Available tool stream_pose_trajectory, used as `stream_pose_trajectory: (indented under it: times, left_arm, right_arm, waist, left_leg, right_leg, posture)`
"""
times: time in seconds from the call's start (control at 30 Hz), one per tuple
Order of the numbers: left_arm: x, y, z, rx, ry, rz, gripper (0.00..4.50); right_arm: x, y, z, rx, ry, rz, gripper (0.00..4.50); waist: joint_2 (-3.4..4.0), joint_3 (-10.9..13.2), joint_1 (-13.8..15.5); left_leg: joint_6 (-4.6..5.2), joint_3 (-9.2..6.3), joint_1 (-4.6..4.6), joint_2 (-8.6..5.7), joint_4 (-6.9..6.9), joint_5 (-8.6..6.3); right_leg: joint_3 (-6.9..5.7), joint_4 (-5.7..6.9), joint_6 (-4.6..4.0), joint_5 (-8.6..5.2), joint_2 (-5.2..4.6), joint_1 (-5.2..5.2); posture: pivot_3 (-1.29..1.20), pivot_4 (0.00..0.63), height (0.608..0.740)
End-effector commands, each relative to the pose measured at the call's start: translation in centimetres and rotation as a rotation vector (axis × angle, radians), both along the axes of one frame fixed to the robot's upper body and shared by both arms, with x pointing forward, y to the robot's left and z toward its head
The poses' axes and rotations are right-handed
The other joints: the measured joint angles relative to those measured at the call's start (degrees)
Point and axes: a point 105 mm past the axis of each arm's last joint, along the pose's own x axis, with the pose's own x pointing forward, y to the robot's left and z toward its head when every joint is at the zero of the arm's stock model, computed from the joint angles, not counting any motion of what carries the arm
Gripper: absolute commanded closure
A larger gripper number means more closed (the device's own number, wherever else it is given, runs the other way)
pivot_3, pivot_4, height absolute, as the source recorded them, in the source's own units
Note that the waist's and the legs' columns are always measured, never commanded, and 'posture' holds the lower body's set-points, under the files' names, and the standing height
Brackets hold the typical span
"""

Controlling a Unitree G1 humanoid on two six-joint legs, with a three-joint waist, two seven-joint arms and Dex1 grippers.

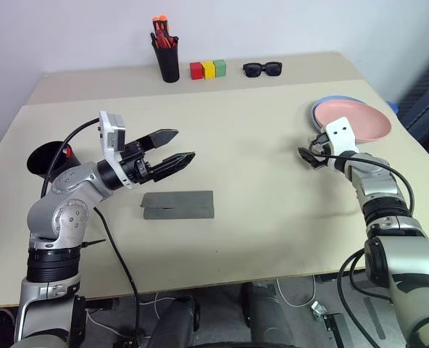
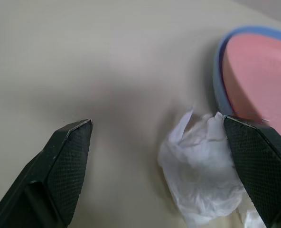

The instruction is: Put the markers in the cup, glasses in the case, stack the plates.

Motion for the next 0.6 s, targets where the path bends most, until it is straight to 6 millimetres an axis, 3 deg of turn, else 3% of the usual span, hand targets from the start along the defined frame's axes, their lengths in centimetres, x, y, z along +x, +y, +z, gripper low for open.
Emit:
stream_pose_trajectory:
  times: [0.03, 0.2, 0.23, 0.4, 0.5, 0.6]
  left_arm:
    - [-0.4, 0.2, 1.1, 0.004, -0.050, 0.003, 0.00]
    - [-0.4, 0.4, 1.1, 0.005, -0.049, 0.013, 0.00]
    - [-0.4, 0.3, 1.0, 0.005, -0.048, 0.014, 0.00]
    - [-0.5, 0.3, 1.0, 0.006, -0.047, 0.019, 0.00]
    - [-0.4, 0.3, 1.0, 0.006, -0.046, 0.020, 0.00]
    - [-0.3, 0.3, 1.1, 0.004, -0.047, 0.020, 0.00]
  right_arm:
    - [0.2, -0.9, 0.6, -0.050, -0.004, -0.034, 1.38]
    - [0.4, -1.3, 0.4, -0.070, 0.013, -0.075, 4.09]
    - [0.4, -1.3, 0.3, -0.073, 0.015, -0.076, 4.45]
    - [0.4, -1.1, 0.5, -0.038, 0.013, -0.065, 4.45]
    - [0.6, 0.4, 1.5, 0.040, -0.011, 0.018, 4.45]
    - [1.0, 2.0, 4.3, 0.229, -0.074, 0.092, 4.45]
  waist:
    - [0.00, 0.0, 0.0]
    - [-0.02, 0.0, -0.1]
    - [-0.03, 0.0, 0.0]
    - [-0.05, 0.0, 0.0]
    - [-0.04, 0.0, 0.0]
    - [-0.03, 0.0, -0.2]
  left_leg:
    - [0.00, 0.00, 0.00, 0.00, 0.00, 0.00]
    - [0.00, 0.01, 0.04, 0.01, -0.01, 0.00]
    - [0.00, 0.01, 0.04, 0.01, -0.01, 0.00]
    - [0.00, 0.01, 0.03, 0.01, 0.06, 0.00]
    - [0.01, 0.02, 0.03, 0.01, 0.07, 0.00]
    - [0.01, 0.02, 0.04, 0.01, 0.06, -0.01]
  right_leg:
    - [0.00, 0.00, 0.00, 0.00, 0.00, 0.00]
    - [0.00, 0.01, -0.01, 0.01, 0.01, 0.01]
    - [0.01, 0.01, -0.01, 0.01, 0.01, 0.01]
    - [0.01, 0.01, -0.01, 0.02, 0.01, 0.05]
    - [0.01, 0.01, -0.01, 0.02, 0.01, 0.06]
    - [0.01, 0.00, -0.01, 0.03, 0.02, 0.05]
  posture:
    - [0.00, 0.150, 0.740]
    - [0.00, 0.150, 0.740]
    - [0.00, 0.150, 0.740]
    - [0.00, 0.150, 0.740]
    - [0.00, 0.150, 0.740]
    - [0.00, 0.150, 0.740]
